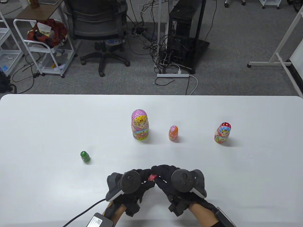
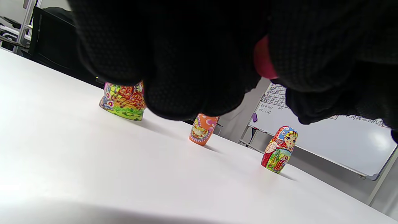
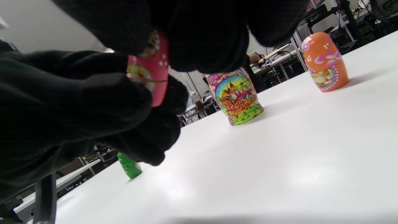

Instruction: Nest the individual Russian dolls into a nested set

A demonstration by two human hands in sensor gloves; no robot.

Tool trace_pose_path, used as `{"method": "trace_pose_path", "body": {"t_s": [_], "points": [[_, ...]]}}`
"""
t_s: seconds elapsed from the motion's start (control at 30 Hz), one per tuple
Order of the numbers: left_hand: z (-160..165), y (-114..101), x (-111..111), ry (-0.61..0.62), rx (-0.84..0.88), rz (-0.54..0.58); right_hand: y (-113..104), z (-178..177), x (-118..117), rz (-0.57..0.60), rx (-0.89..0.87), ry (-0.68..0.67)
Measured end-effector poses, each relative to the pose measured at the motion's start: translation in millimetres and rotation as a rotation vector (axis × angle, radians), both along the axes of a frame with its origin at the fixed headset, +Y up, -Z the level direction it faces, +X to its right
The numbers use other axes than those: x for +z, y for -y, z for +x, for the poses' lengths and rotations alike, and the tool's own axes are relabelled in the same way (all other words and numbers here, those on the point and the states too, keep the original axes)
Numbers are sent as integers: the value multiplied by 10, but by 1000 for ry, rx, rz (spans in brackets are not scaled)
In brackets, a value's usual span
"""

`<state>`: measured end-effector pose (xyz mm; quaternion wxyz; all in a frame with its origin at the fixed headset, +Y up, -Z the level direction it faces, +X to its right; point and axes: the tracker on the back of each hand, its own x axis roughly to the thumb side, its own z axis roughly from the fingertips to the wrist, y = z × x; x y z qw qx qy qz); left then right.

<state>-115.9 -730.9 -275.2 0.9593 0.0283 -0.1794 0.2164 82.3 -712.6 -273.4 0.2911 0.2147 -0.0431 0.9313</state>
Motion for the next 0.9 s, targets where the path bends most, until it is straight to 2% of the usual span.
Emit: {"method": "trace_pose_path", "body": {"t_s": [0.53,0.67,0.77,0.9], "points": [[-35,5,-3,19,43,-38,-2,-28,43,50,16,-17],[-38,22,-10,8,35,-42,80,-30,27,24,-20,26],[-35,34,-27,-7,40,-93,112,6,-31,-47,-112,44],[-22,66,-27,-6,-45,-61,2,167,-91,1,-97,162]]}}
